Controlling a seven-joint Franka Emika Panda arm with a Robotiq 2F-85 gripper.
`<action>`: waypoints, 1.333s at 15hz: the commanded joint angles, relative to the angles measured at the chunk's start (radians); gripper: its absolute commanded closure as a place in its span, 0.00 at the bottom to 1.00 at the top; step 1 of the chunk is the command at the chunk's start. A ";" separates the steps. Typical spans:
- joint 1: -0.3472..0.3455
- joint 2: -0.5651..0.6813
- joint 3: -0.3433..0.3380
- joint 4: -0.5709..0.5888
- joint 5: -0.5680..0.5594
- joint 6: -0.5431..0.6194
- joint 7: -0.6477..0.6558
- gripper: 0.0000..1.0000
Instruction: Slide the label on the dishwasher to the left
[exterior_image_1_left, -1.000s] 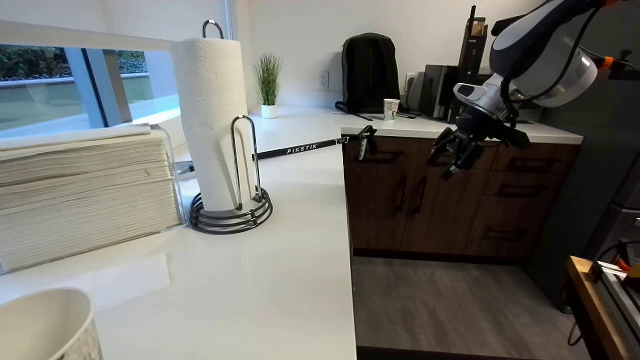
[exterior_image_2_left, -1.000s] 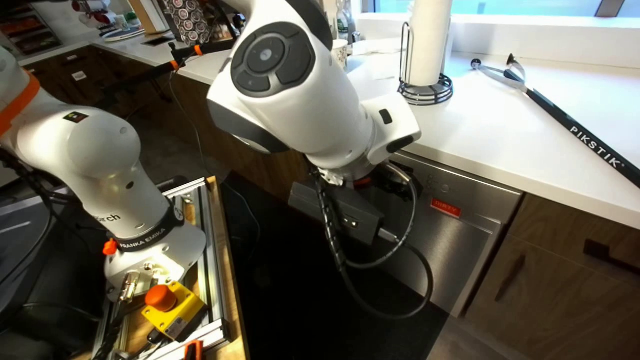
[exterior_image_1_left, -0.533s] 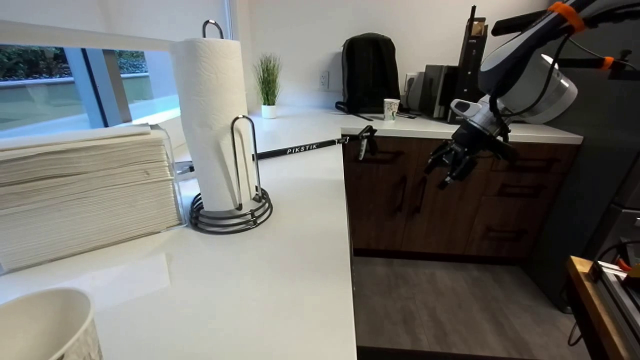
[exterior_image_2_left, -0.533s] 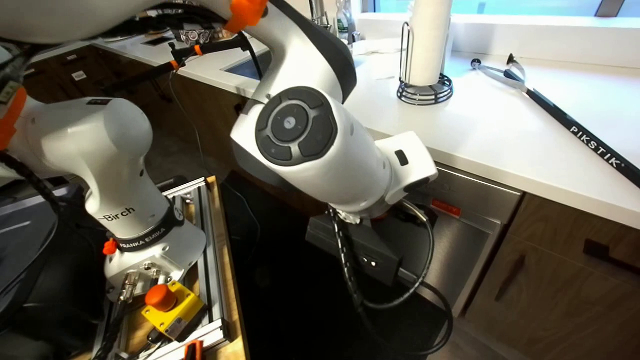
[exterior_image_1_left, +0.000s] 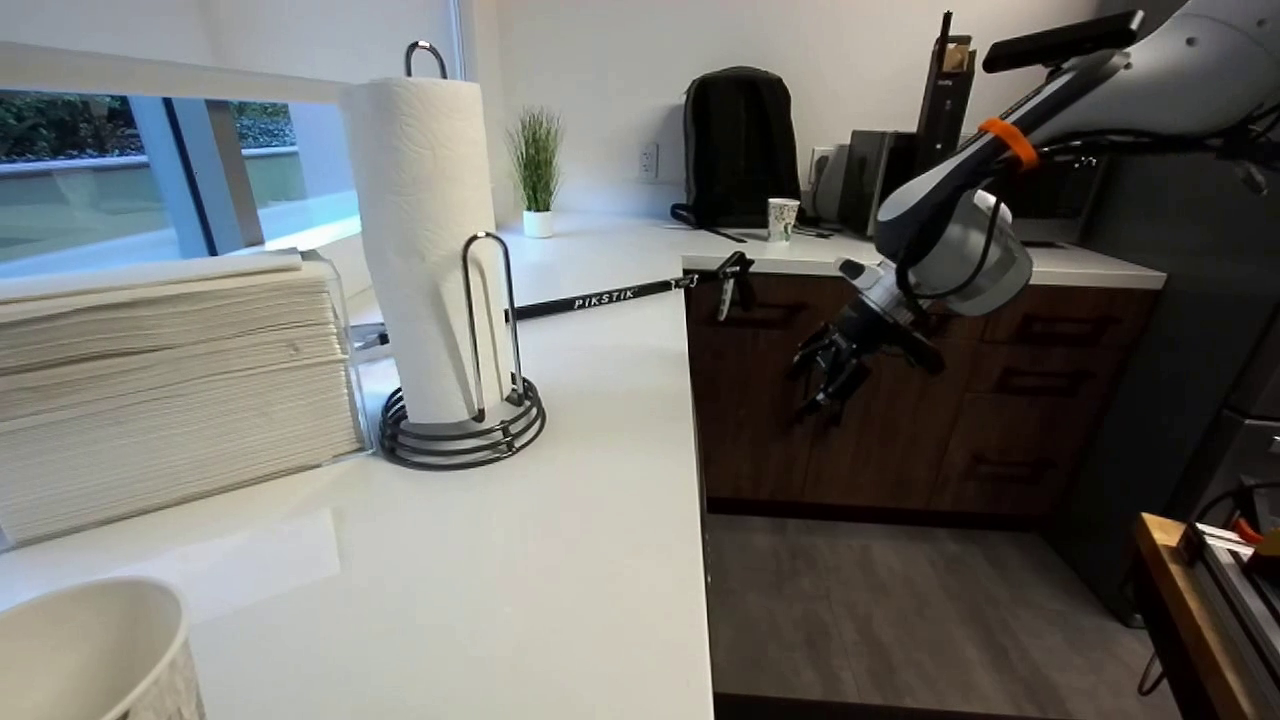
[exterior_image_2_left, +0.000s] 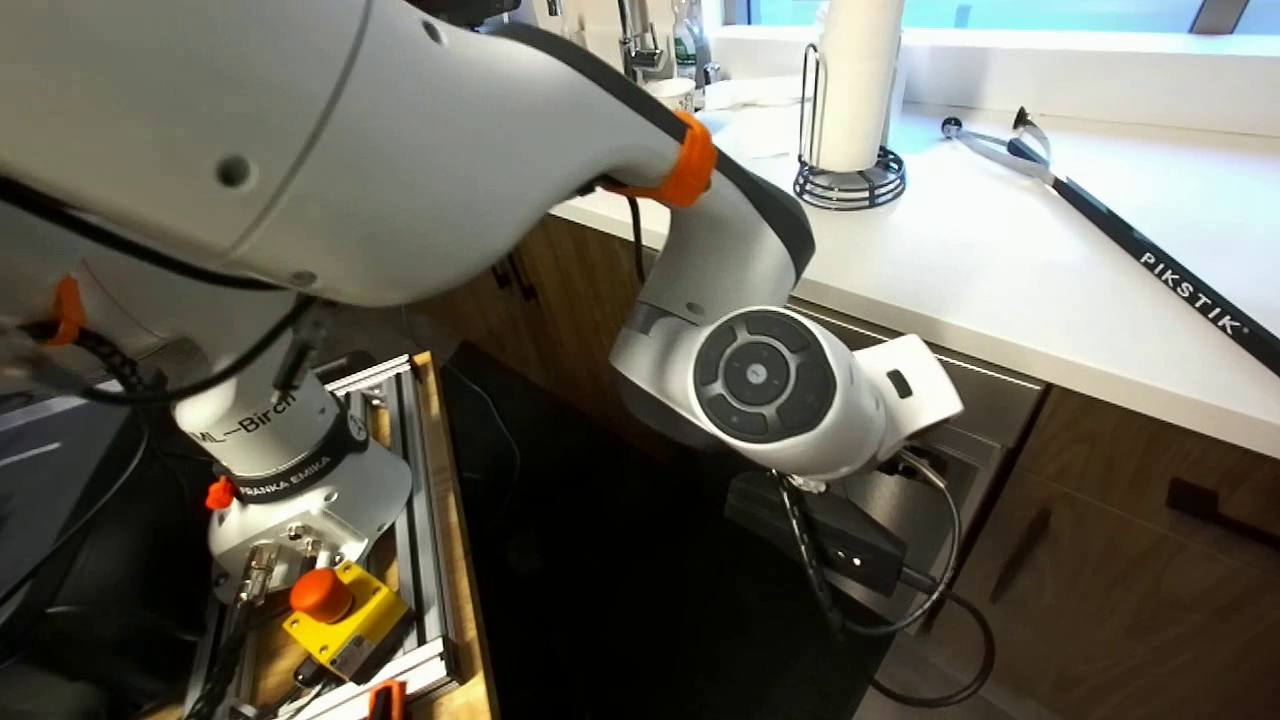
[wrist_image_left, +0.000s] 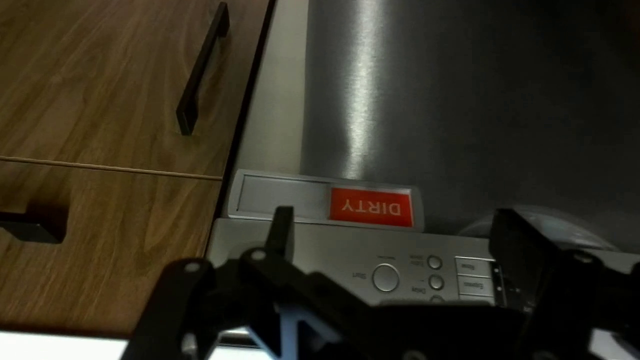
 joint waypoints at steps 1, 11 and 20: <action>-0.036 -0.065 0.017 0.015 -0.177 0.015 0.133 0.00; 0.048 -0.203 -0.033 0.113 -0.406 0.055 0.305 0.00; 0.173 -0.351 -0.111 0.282 -0.586 0.068 0.566 0.00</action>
